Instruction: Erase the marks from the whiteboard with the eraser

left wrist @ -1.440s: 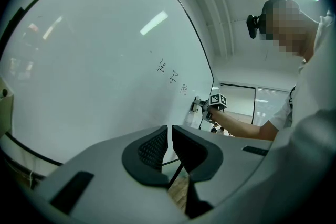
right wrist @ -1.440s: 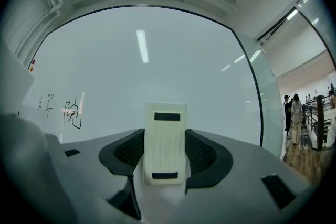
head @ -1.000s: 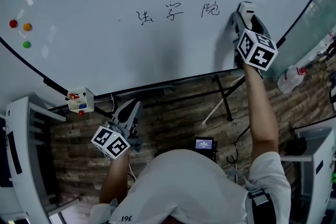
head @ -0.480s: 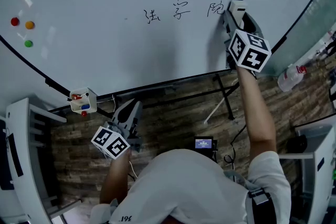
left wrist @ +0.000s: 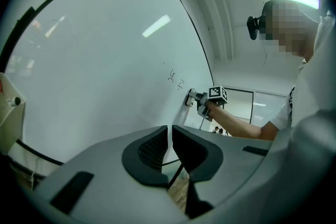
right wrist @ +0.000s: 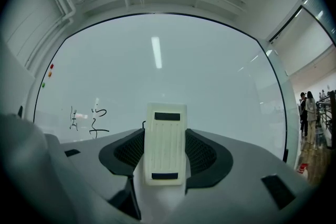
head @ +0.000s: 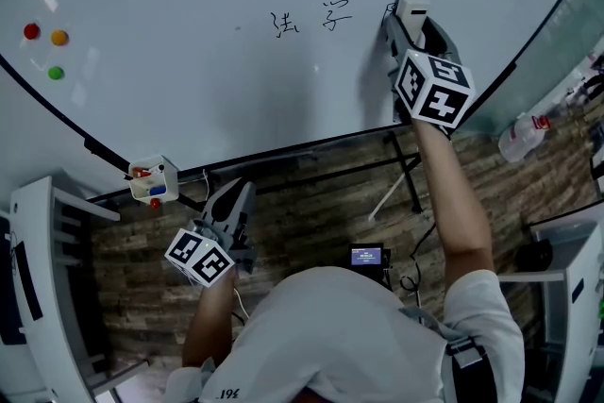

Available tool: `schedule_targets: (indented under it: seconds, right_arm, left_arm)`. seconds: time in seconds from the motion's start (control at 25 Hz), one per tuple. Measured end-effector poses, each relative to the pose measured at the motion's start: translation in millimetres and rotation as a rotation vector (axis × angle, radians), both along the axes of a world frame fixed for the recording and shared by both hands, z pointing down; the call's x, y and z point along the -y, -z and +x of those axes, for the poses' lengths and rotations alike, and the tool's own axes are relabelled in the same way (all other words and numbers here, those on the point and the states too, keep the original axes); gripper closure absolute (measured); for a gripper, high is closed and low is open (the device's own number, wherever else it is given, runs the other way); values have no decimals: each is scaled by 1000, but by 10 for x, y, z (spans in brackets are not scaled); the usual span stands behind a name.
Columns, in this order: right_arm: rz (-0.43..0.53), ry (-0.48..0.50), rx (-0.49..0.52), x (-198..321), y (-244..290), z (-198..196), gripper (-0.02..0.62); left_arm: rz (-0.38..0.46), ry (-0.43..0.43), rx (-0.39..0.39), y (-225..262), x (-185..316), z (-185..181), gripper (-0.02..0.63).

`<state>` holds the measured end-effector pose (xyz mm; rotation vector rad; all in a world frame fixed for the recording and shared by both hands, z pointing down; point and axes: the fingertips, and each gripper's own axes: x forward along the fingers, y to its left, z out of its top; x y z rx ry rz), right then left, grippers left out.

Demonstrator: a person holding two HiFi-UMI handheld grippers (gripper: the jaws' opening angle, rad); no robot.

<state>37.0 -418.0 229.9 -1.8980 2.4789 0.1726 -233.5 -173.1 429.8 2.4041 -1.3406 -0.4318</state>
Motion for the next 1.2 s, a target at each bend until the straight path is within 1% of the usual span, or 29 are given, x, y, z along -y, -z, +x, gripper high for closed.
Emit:
schedule_targets:
  seconds: [0.4,0.68,0.96,1.2]
  right_arm:
    - [1,30,12,-140,10,-424,337]
    - [-5,27,11,-198,6,-614,337]
    - [-3,47,1,-274,29,-881,337]
    - [1,51,-5,-319,22,-1023,337]
  left_arm:
    - [6,4,-13,-21,-94,-132,588]
    - [7,5,-23,-51,-141,-247,588]
    - [14,2,-29,-35,-175,-364,588]
    - [10,0,-30,-58,-209,-456,588]
